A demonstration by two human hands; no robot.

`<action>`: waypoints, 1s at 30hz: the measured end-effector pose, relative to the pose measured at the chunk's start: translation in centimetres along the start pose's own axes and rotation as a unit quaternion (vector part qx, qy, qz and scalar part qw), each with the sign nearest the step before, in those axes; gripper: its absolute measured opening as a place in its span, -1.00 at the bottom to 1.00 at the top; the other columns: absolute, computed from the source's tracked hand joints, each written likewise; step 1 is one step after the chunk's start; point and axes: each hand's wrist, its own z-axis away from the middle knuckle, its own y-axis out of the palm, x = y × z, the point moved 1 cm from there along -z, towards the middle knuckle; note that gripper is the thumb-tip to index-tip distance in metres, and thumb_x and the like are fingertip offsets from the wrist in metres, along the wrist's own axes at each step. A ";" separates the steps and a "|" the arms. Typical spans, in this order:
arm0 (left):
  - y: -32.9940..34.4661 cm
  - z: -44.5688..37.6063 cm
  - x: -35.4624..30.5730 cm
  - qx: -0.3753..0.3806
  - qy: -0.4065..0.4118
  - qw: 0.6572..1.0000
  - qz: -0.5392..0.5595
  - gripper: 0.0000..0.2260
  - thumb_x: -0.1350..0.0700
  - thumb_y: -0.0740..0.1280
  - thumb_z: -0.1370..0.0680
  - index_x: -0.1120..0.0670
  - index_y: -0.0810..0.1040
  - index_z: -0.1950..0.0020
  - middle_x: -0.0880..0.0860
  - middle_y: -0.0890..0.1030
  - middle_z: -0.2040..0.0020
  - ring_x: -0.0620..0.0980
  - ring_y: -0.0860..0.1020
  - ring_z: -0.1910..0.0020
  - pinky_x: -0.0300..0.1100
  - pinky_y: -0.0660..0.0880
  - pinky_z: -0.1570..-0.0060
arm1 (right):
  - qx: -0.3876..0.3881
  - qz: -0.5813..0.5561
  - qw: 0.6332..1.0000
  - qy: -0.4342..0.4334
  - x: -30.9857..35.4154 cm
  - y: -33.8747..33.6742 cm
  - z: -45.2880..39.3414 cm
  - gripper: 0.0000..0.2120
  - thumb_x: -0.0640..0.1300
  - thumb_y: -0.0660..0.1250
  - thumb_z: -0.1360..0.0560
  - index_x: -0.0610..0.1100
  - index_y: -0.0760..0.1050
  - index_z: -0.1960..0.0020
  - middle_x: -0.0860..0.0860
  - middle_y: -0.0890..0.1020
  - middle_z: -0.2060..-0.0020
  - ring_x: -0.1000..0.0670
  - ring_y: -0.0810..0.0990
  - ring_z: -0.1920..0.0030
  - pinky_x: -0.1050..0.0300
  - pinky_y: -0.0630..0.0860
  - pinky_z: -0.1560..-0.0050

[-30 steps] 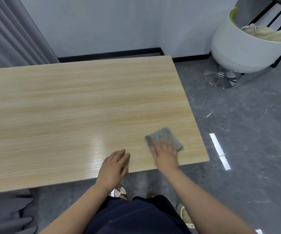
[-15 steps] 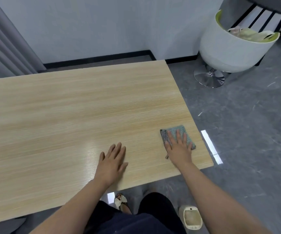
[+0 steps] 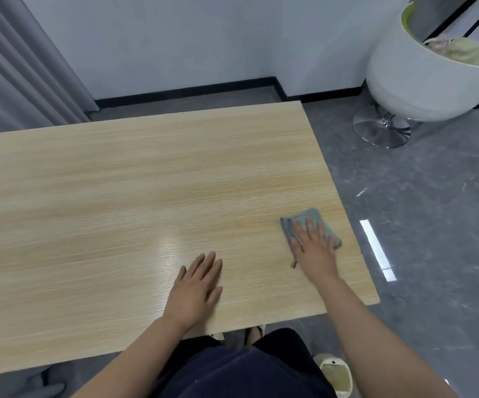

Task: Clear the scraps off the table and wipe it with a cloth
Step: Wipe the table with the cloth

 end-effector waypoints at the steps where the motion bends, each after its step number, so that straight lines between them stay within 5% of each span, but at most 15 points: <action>1: 0.0 0.0 0.1 0.000 0.000 1.000 0.001 -0.35 -0.26 -0.20 -0.46 -0.09 -0.01 -0.53 -0.19 -0.13 -0.49 -0.12 -0.15 -0.49 -0.04 -0.09 -0.43 | -0.018 -0.022 0.999 0.047 -0.4 -0.2 -0.2 -0.53 0.08 -0.11 -0.64 0.14 -0.15 -0.52 0.04 -0.15 -0.53 -0.02 -0.26 -0.51 -0.10 -0.25 -0.47; 4: 0.2 -0.1 0.3 -0.016 -0.002 1.000 -0.001 -0.41 -0.22 -0.10 -0.51 -0.07 0.09 -0.52 -0.18 -0.03 -0.50 -0.07 -0.02 -0.51 -0.01 0.00 -0.40 | -0.020 -0.018 0.997 0.071 2.2 0.7 -0.5 -0.53 0.04 -0.15 -0.65 0.08 -0.18 -0.53 0.02 -0.18 -0.53 -0.08 -0.26 -0.51 -0.10 -0.27 -0.46; 8: 0.5 0.2 0.2 -0.017 -0.003 0.999 -0.036 -0.49 -0.14 0.07 -0.54 -0.03 0.26 -0.47 -0.07 0.22 -0.49 -0.04 0.15 -0.47 0.07 0.26 -0.29 | 0.030 0.060 0.976 -0.208 8.2 3.0 0.5 -0.45 0.12 -0.37 -0.54 0.10 -0.16 -0.52 0.08 -0.24 -0.48 -0.05 -0.33 -0.49 -0.03 -0.42 -0.41; 11: 0.5 0.2 0.1 -0.024 -0.004 0.999 -0.041 -0.50 -0.13 0.10 -0.53 -0.02 0.31 -0.45 -0.03 0.30 -0.47 -0.03 0.18 -0.44 0.09 0.31 -0.25 | 0.065 0.091 0.943 -0.315 7.6 2.4 -0.2 -0.50 0.17 -0.24 -0.58 0.15 -0.12 -0.51 0.16 -0.22 -0.44 0.05 -0.35 -0.45 0.02 -0.41 -0.41; 15: 0.6 0.3 -0.1 -0.038 -0.008 0.998 -0.052 -0.50 -0.13 0.10 -0.53 -0.05 0.27 -0.46 -0.06 0.28 -0.47 -0.05 0.19 -0.44 0.04 0.25 -0.28 | 0.006 0.065 0.981 -0.185 1.8 0.3 -3.1 -0.47 0.26 -0.30 -0.52 0.20 -0.21 -0.47 0.15 -0.18 -0.48 0.03 -0.30 -0.49 -0.01 -0.26 -0.44; 18: 0.7 0.3 -0.4 -0.056 -0.019 0.997 -0.040 -0.53 -0.12 0.10 -0.54 -0.08 0.30 -0.45 -0.09 0.30 -0.46 -0.07 0.22 -0.44 0.02 0.23 -0.31 | -0.035 0.012 0.999 -0.015 -1.1 -1.0 -3.8 -0.52 0.14 -0.12 -0.62 0.14 -0.11 -0.51 0.06 -0.10 -0.53 -0.01 -0.23 -0.52 -0.07 -0.27 -0.46; 21: 0.1 -0.4 -1.2 -0.108 -0.051 0.992 0.031 -0.60 -0.05 0.06 -0.54 -0.07 0.45 -0.33 -0.09 0.43 -0.38 -0.03 0.36 -0.38 0.04 0.27 -0.32 | -0.061 -0.006 0.997 0.039 1.6 -0.4 -3.2 -0.52 0.02 -0.09 -0.64 0.05 -0.10 -0.54 0.02 -0.10 -0.53 -0.06 -0.20 -0.52 -0.11 -0.25 -0.46; 24: -0.7 -2.3 -1.8 -0.158 -0.073 0.983 0.058 -0.64 -0.01 0.06 -0.52 0.00 0.57 -0.16 -0.05 0.57 -0.17 0.02 0.51 -0.17 0.00 0.37 -0.21 | -0.023 0.028 0.991 -0.131 6.5 1.3 -2.1 -0.52 0.00 -0.06 -0.65 0.06 -0.10 -0.53 0.04 -0.10 -0.53 -0.05 -0.23 -0.52 -0.05 -0.30 -0.45; 27: -1.3 -4.6 -1.6 -0.164 -0.082 0.981 0.059 -0.62 0.00 0.08 -0.51 0.06 0.54 -0.21 0.00 0.57 -0.17 0.07 0.52 -0.17 0.06 0.44 -0.17 | 0.065 0.058 0.940 -0.331 8.6 1.4 -2.6 -0.56 0.08 -0.09 -0.64 0.13 -0.01 -0.51 0.12 -0.06 -0.52 0.04 -0.25 -0.50 0.02 -0.37 -0.42; 30: -2.3 -6.8 -1.3 -0.128 -0.067 0.989 0.030 -0.55 -0.03 0.03 -0.52 0.06 0.46 -0.33 0.06 0.50 -0.31 0.11 0.42 -0.33 0.11 0.41 -0.22 | 0.042 0.075 0.938 -0.335 6.8 0.0 -5.9 -0.51 0.20 -0.17 -0.59 0.17 -0.01 -0.51 0.12 -0.05 -0.52 0.11 -0.31 -0.45 -0.02 -0.28 -0.44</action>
